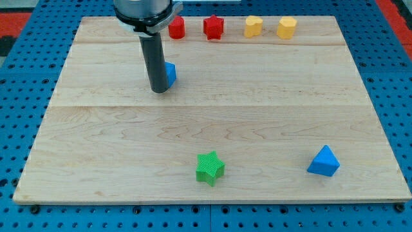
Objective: Move the blue cube upwards
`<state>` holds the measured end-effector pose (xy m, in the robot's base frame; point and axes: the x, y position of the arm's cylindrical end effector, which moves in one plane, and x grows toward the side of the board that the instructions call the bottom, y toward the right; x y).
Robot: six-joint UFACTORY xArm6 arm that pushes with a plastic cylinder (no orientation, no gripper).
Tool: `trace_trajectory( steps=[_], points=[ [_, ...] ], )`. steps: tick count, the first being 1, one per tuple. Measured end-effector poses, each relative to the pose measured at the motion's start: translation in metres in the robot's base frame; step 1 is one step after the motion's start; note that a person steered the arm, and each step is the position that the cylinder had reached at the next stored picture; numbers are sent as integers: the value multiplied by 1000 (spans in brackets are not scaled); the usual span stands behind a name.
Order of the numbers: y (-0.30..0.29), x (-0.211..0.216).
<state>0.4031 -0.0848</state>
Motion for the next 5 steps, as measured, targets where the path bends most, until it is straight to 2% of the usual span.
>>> trace_trajectory(
  steps=[1,2,5],
  points=[
    [7,6],
    [-3,-17],
    [2,-49]
  ],
)
